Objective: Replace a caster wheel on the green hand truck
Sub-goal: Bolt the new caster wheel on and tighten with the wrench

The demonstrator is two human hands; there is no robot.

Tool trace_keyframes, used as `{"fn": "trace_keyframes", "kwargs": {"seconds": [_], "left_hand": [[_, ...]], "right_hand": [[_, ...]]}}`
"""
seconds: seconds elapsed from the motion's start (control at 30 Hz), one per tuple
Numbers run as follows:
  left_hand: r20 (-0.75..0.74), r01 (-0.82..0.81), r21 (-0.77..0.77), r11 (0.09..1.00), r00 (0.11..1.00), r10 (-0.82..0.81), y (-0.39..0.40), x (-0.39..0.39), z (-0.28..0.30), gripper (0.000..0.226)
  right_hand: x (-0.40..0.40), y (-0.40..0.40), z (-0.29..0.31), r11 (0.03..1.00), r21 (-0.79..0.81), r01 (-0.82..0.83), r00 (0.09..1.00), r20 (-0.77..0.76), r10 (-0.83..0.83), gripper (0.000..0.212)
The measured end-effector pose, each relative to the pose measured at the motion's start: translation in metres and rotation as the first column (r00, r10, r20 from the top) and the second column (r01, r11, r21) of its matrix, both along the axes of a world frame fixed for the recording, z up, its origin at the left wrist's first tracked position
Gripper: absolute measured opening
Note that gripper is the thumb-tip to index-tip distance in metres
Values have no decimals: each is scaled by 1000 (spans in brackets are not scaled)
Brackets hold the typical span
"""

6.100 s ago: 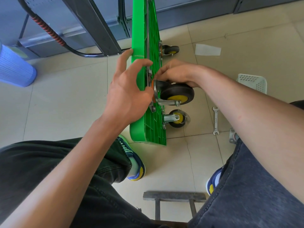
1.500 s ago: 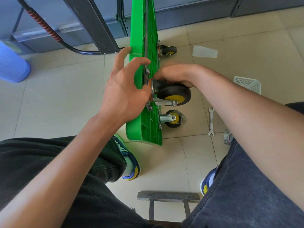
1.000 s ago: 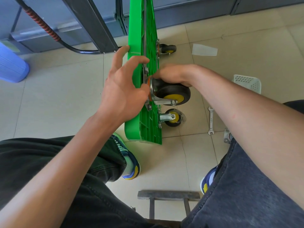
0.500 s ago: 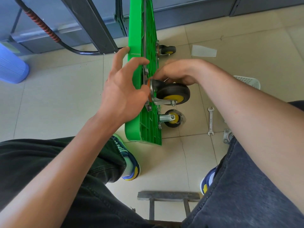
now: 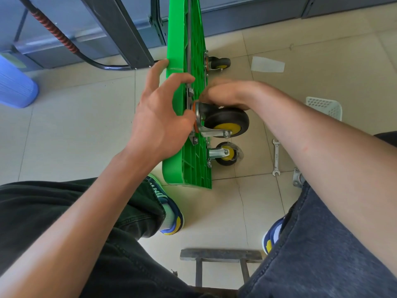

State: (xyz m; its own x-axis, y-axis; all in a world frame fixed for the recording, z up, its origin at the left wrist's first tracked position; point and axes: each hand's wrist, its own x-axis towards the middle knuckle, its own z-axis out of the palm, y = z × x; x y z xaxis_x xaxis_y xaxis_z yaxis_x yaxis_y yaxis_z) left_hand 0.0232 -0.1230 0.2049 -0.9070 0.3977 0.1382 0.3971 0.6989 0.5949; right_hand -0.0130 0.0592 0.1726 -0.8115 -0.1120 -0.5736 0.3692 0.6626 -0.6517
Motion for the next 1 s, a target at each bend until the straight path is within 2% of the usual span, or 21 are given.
{"fn": "trace_keyframes", "kwargs": {"seconds": [0.27, 0.5, 0.8, 1.0], "left_hand": [[4, -10, -4, 1000, 1000, 10, 1, 3, 3, 52], [9, -4, -6, 1000, 1000, 4, 1, 2, 3, 51], [0, 1, 0, 1000, 1000, -1, 0, 1, 1, 49], [-3, -19, -9, 1000, 1000, 19, 0, 2, 2, 50]], "right_hand": [[0, -5, -7, 1000, 1, -12, 999, 41, 12, 32], [-4, 6, -4, 989, -138, 50, 997, 56, -43, 22], [0, 9, -2, 975, -205, 81, 979, 202, -39, 22], [0, 2, -9, 984, -153, 92, 980, 188, -63, 26]]}}
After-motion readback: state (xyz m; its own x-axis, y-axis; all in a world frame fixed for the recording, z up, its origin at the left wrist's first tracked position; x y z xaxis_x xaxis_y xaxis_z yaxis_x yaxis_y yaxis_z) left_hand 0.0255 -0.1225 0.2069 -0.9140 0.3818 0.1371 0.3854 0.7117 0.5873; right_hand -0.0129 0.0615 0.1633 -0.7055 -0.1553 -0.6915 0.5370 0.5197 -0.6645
